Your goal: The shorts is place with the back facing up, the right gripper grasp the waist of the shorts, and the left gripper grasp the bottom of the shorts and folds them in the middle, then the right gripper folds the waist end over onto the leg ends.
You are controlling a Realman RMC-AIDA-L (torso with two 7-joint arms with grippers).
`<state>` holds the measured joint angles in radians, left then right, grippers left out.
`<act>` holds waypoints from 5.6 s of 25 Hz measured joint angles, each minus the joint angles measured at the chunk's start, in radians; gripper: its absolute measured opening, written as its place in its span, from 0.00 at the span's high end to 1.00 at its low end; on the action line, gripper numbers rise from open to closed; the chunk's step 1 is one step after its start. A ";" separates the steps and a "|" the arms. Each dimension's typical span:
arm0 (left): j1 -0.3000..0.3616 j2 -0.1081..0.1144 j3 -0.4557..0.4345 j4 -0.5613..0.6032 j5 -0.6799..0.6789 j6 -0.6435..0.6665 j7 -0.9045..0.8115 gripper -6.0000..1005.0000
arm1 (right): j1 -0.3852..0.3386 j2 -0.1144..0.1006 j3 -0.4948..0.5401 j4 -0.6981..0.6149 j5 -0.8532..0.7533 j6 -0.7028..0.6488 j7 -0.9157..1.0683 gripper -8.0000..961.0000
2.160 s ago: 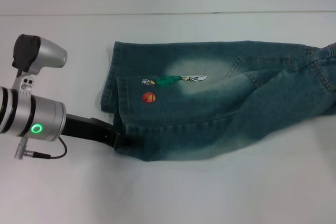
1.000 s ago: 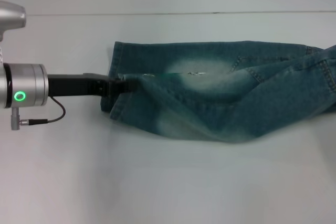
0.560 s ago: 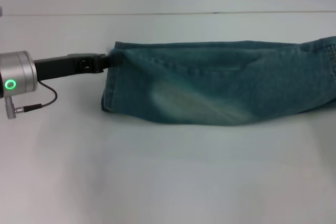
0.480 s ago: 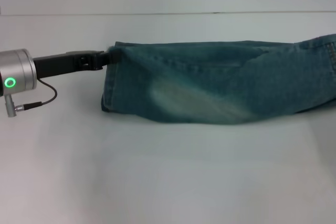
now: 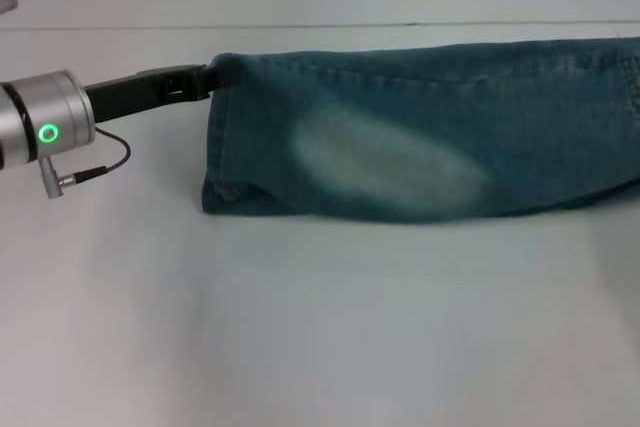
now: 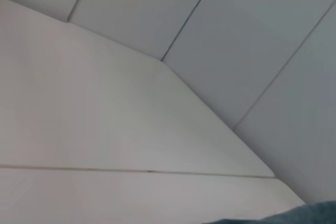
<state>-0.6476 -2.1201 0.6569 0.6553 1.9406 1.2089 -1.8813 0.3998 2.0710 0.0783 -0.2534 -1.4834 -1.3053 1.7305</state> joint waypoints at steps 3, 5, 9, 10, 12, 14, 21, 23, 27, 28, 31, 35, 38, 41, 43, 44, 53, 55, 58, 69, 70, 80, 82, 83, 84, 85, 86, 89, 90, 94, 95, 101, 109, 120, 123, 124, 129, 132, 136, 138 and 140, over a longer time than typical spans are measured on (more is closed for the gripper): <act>-0.012 -0.002 0.001 -0.010 -0.001 -0.040 0.000 0.96 | 0.016 0.000 0.000 0.001 0.001 0.037 -0.001 0.86; -0.019 -0.008 0.007 -0.013 -0.002 -0.078 0.000 0.95 | 0.034 0.000 0.000 0.001 0.002 0.080 -0.006 0.86; -0.036 -0.021 0.021 -0.037 -0.004 -0.155 0.026 0.93 | 0.073 -0.001 0.000 0.001 0.008 0.170 -0.030 0.86; -0.040 -0.024 0.023 -0.045 -0.006 -0.172 0.044 0.92 | 0.084 -0.001 0.000 0.000 0.012 0.188 -0.040 0.86; -0.046 -0.032 0.026 -0.052 -0.006 -0.193 0.070 0.91 | 0.106 -0.002 -0.008 0.000 0.015 0.222 -0.072 0.86; -0.047 -0.036 0.033 -0.053 -0.005 -0.207 0.077 0.90 | 0.128 -0.004 -0.019 -0.001 0.015 0.260 -0.109 0.86; -0.049 -0.041 0.041 -0.054 -0.010 -0.264 0.064 0.87 | 0.149 -0.011 -0.076 -0.006 0.011 0.359 -0.147 0.76; -0.041 -0.039 0.052 -0.038 -0.005 -0.241 0.056 0.78 | 0.130 -0.011 -0.078 -0.018 0.013 0.331 -0.147 0.69; 0.018 -0.045 0.069 0.043 -0.038 -0.121 0.068 0.62 | 0.054 -0.004 -0.084 -0.064 0.009 0.203 -0.159 0.56; 0.032 -0.047 0.075 0.054 -0.057 -0.094 0.078 0.60 | 0.033 -0.002 -0.093 -0.079 0.006 0.176 -0.165 0.53; 0.063 -0.048 0.098 0.059 -0.097 -0.029 0.097 0.54 | -0.037 0.000 -0.161 -0.141 -0.019 0.122 -0.166 0.43; 0.076 -0.050 0.103 0.043 -0.101 0.002 0.103 0.45 | -0.094 -0.017 -0.243 -0.197 -0.095 0.127 -0.148 0.25; 0.077 -0.051 0.104 0.021 -0.096 0.004 0.105 0.34 | -0.095 -0.038 -0.265 -0.207 -0.178 0.170 -0.133 0.14; 0.075 -0.050 0.109 0.005 -0.093 0.000 0.111 0.19 | -0.055 -0.049 -0.283 -0.210 -0.269 0.264 -0.141 0.11; 0.074 -0.050 0.118 -0.003 -0.096 -0.003 0.116 0.17 | -0.041 -0.049 -0.286 -0.210 -0.284 0.290 -0.147 0.09; 0.074 -0.050 0.124 -0.007 -0.097 -0.004 0.118 0.16 | -0.026 -0.048 -0.288 -0.211 -0.298 0.312 -0.153 0.08; 0.070 -0.050 0.132 -0.026 -0.100 -0.005 0.129 0.15 | 0.042 -0.048 -0.338 -0.202 -0.321 0.409 -0.145 0.07; 0.070 -0.050 0.132 -0.027 -0.100 -0.005 0.129 0.15 | 0.047 -0.047 -0.347 -0.202 -0.321 0.425 -0.140 0.07; 0.071 -0.050 0.132 -0.027 -0.101 -0.003 0.130 0.15 | 0.048 -0.046 -0.356 -0.204 -0.321 0.447 -0.136 0.07; 0.067 -0.050 0.142 -0.039 -0.101 -0.006 0.130 0.15 | 0.062 -0.048 -0.403 -0.173 -0.322 0.503 -0.130 0.07; 0.065 -0.050 0.144 -0.039 -0.101 -0.007 0.130 0.15 | 0.063 -0.049 -0.404 -0.165 -0.322 0.504 -0.130 0.07; 0.060 -0.050 0.155 -0.039 -0.102 -0.003 0.136 0.15 | 0.044 -0.055 -0.426 -0.157 -0.321 0.452 -0.085 0.18; 0.061 -0.051 0.155 -0.039 -0.117 0.002 0.158 0.15 | 0.038 -0.050 -0.422 -0.169 -0.317 0.433 -0.099 0.26; 0.064 -0.053 0.155 -0.041 -0.138 0.008 0.185 0.15 | 0.034 -0.045 -0.419 -0.179 -0.312 0.419 -0.108 0.31; 0.067 -0.054 0.155 -0.051 -0.166 0.015 0.217 0.15 | 0.030 -0.041 -0.418 -0.189 -0.307 0.408 -0.115 0.34; 0.069 -0.054 0.154 -0.068 -0.199 0.026 0.260 0.15 | 0.027 -0.036 -0.417 -0.198 -0.302 0.396 -0.124 0.37; 0.071 -0.055 0.155 -0.090 -0.234 0.038 0.308 0.15 | 0.024 -0.033 -0.417 -0.204 -0.297 0.387 -0.132 0.40; 0.069 -0.055 0.155 -0.167 -0.336 0.058 0.445 0.15 | 0.017 -0.031 -0.416 -0.209 -0.289 0.361 -0.144 0.49; 0.067 -0.055 0.154 -0.188 -0.360 0.059 0.480 0.16 | 0.015 -0.032 -0.416 -0.209 -0.287 0.351 -0.145 0.52; 0.031 -0.055 0.154 -0.353 -0.489 0.055 0.736 0.16 | 0.007 -0.036 -0.416 -0.209 -0.276 0.299 -0.145 0.68; 0.022 -0.055 0.152 -0.389 -0.515 0.052 0.790 0.16 | 0.005 -0.037 -0.416 -0.209 -0.274 0.289 -0.145 0.72; -0.016 -0.055 0.146 -0.531 -0.621 0.025 0.995 0.16 | -0.005 -0.039 -0.414 -0.210 -0.271 0.262 -0.145 0.89; -0.051 -0.055 0.115 -0.630 -0.655 0.012 1.137 0.18 | -0.028 -0.049 -0.387 -0.210 -0.268 0.198 -0.130 0.90; -0.116 -0.055 -0.164 -0.898 -0.653 -0.018 1.535 0.48 | -0.094 -0.044 -0.348 -0.251 -0.268 0.000 -0.068 0.90; -0.130 -0.055 -0.252 -0.975 -0.652 -0.059 1.646 0.55 | -0.115 -0.031 -0.334 -0.265 -0.268 -0.077 -0.053 0.91; -0.134 -0.055 -0.291 -1.000 -0.651 -0.083 1.701 0.57 | -0.119 -0.029 -0.330 -0.265 -0.268 -0.100 -0.049 0.91; -0.138 -0.055 -0.460 -1.067 -0.603 -0.186 1.862 0.74 | -0.130 -0.020 -0.327 -0.268 -0.267 -0.201 -0.022 0.91; -0.138 -0.055 -0.533 -1.069 -0.494 -0.236 1.872 0.86 | -0.095 -0.010 -0.331 -0.278 -0.267 -0.240 -0.007 0.91; -0.138 -0.055 -0.586 -1.069 -0.422 -0.276 1.875 0.96 | -0.005 -0.007 -0.350 -0.297 -0.271 -0.250 0.027 0.91; -0.136 -0.055 -0.605 -1.069 -0.393 -0.298 1.877 0.96 | 0.042 -0.006 -0.376 -0.314 -0.272 -0.253 0.052 0.91; -0.136 -0.055 -0.616 -1.069 -0.377 -0.320 1.878 0.96 | 0.089 -0.006 -0.409 -0.340 -0.272 -0.250 0.089 0.91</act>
<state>-0.7838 -2.1752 0.0412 -0.4132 1.5637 0.8889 -0.0036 0.4892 2.0649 -0.3312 -0.5934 -1.7557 -1.5553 1.8192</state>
